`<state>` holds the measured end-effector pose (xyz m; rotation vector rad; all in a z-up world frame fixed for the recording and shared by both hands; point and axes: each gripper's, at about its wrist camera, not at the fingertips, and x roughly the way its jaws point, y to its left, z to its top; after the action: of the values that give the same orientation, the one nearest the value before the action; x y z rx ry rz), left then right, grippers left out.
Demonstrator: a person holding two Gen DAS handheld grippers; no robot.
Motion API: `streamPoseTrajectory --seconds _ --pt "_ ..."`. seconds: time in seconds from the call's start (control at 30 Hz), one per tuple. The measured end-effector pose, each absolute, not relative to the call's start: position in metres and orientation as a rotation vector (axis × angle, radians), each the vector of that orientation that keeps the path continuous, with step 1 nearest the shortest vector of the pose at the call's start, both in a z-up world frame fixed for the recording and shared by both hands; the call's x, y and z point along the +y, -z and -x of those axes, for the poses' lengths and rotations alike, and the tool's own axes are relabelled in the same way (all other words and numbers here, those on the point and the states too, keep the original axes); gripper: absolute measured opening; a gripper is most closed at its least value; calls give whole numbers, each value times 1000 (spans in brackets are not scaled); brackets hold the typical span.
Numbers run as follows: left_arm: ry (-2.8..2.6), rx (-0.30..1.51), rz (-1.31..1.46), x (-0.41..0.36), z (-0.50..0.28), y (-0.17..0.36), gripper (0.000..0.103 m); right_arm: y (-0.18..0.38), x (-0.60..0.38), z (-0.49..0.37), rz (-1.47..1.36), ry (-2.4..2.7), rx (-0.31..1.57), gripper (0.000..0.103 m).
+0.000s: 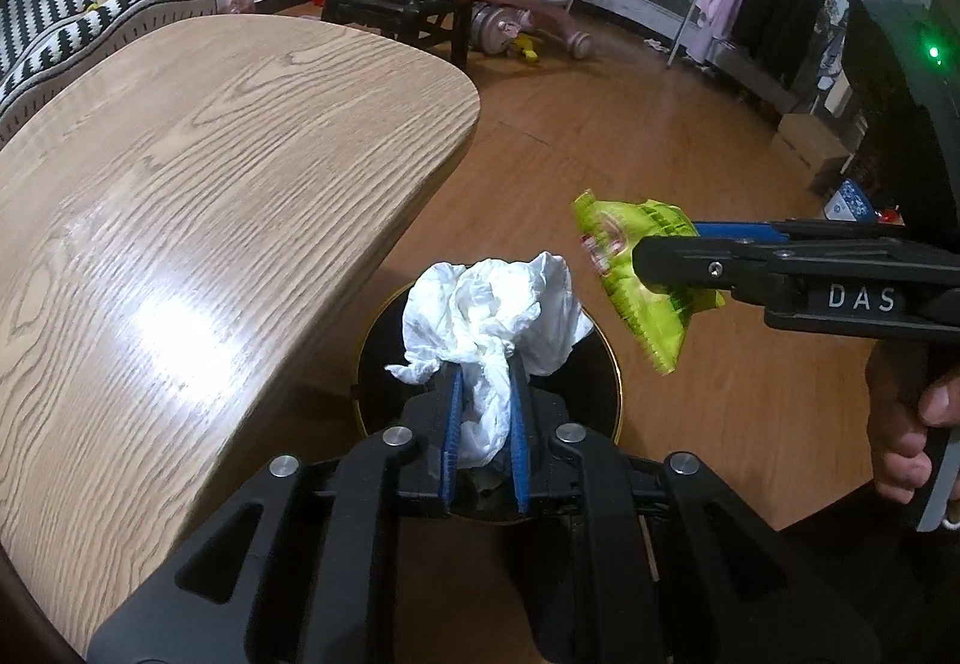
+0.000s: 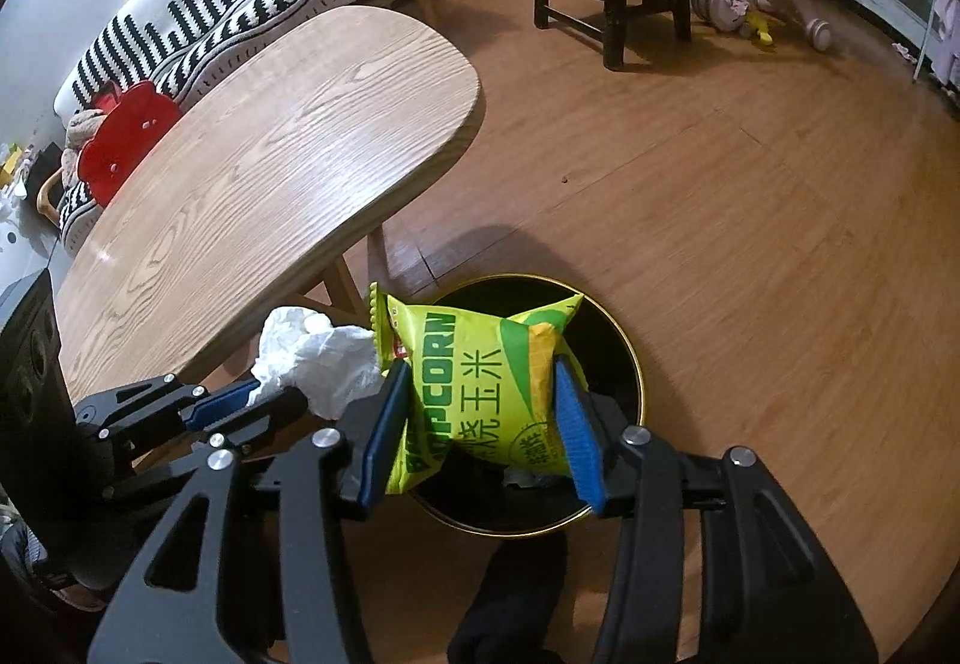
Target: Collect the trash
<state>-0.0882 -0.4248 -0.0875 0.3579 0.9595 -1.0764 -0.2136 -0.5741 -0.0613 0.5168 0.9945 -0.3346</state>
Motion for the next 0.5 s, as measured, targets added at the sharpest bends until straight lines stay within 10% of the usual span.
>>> streamPoseTrajectory --seconds 0.13,0.5 --pt "1079 935 -342 -425 91 83 60 56 -572 214 -502 343 975 67" --pt "1023 848 -277 -376 79 40 90 7 -534 189 -395 293 892 76"
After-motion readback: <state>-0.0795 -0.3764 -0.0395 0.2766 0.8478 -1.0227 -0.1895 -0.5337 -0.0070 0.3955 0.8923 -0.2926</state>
